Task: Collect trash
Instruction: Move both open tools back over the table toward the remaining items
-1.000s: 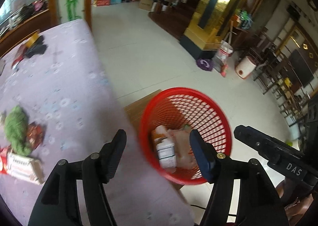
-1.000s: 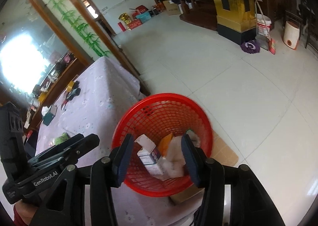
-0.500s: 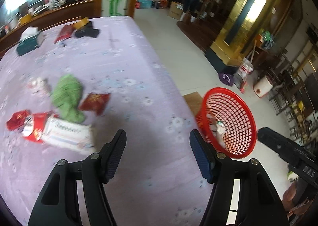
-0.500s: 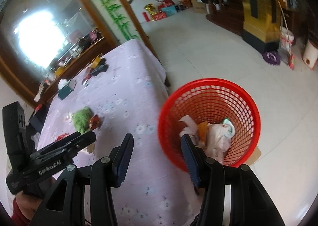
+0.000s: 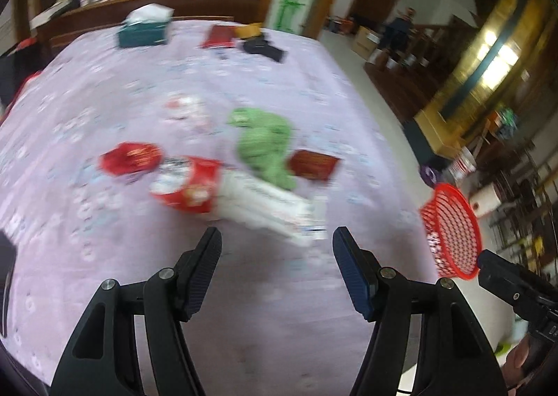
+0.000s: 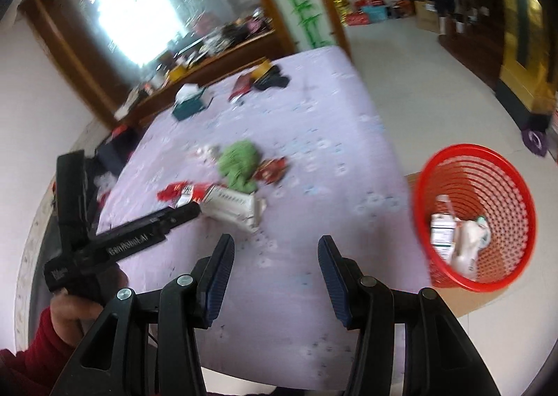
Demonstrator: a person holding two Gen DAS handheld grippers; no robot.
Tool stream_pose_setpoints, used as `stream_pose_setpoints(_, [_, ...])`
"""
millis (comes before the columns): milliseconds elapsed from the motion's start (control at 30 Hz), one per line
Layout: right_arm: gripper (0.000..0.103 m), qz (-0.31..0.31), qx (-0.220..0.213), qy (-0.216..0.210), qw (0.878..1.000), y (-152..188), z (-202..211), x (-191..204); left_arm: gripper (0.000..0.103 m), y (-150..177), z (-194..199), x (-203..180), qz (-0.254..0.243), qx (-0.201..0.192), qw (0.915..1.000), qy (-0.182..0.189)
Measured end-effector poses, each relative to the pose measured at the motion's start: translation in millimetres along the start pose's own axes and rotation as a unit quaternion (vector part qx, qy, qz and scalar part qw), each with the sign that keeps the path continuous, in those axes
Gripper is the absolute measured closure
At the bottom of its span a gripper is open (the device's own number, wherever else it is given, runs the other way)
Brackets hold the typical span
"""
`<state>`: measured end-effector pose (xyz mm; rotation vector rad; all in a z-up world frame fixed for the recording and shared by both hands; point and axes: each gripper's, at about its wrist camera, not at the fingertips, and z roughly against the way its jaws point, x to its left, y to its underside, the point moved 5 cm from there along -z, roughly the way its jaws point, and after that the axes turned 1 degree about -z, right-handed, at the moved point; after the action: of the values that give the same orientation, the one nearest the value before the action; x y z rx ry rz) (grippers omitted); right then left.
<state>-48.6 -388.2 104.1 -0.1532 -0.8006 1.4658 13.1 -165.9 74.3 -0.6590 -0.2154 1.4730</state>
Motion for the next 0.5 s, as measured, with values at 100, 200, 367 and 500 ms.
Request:
stream_pose_setpoints(100, [0.048, 0.012, 0.022, -0.017, 1.000, -0.7, -23.3, 17.7, 0.038, 2.4, 7.9, 39.1, 0.030, 0.002, 0.9995, -0.014])
stream_pose_setpoints(200, [0.043, 0.039, 0.042, -0.022, 0.998, -4.9, -51.3, 37.7, 0.038, 8.3, 16.3, 69.1, 0.042, 0.004, 0.9986, -0.031])
stream_pose_setpoints(367, [0.035, 0.098, 0.073, -0.029, 0.992, -18.5, -106.2, 71.5, 0.038, 18.2, 28.3, 96.4, 0.042, 0.009, 0.9980, -0.046])
stream_pose_setpoints(500, [0.031, 0.125, 0.102, -0.042, 0.986, -29.2, -155.6, 87.9, 0.038, 25.8, 36.8, 113.6, 0.035, 0.012, 0.9979, -0.052])
